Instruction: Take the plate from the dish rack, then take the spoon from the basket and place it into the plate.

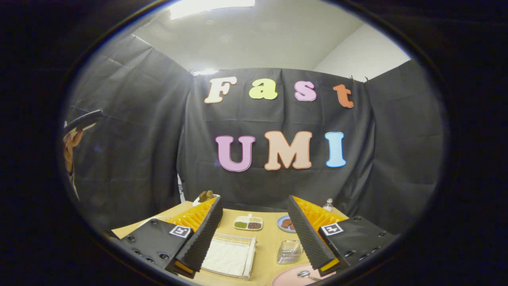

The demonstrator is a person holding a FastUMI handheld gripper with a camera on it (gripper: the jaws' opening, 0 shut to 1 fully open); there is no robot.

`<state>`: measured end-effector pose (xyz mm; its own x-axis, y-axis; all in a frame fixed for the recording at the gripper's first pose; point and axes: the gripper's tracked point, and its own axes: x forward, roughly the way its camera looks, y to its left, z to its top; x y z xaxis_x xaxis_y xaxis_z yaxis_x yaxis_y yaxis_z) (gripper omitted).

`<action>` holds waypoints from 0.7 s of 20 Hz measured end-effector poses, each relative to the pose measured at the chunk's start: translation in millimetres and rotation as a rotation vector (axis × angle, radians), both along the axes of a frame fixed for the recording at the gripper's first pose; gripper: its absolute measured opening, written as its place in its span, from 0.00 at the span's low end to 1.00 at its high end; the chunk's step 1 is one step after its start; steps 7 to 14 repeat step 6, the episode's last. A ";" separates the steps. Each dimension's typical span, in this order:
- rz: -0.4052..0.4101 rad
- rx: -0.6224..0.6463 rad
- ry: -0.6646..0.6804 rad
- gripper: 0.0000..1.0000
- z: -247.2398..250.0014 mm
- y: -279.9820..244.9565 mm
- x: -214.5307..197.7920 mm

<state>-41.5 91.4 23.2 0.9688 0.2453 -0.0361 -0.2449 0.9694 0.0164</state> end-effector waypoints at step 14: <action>-0.060 0.015 -0.022 1.00 5.9 -20.0 3.1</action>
